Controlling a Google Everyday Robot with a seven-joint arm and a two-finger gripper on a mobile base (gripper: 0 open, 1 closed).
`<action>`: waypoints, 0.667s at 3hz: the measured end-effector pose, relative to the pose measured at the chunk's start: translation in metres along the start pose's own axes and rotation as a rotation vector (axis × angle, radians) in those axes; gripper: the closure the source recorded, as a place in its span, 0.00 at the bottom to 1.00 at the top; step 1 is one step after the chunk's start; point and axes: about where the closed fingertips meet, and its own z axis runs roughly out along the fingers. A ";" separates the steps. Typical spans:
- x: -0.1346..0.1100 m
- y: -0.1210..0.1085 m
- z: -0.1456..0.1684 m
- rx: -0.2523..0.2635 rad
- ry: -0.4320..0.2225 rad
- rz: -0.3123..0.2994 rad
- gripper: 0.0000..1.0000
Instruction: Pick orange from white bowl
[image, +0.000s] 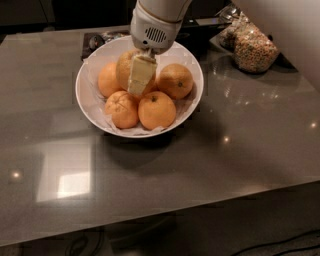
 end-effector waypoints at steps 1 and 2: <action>-0.013 0.022 -0.030 0.040 -0.070 -0.050 1.00; -0.021 0.052 -0.053 0.065 -0.094 -0.076 1.00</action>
Offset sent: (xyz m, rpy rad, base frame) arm -0.0981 -0.0019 0.0733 0.1061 -0.1156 0.0786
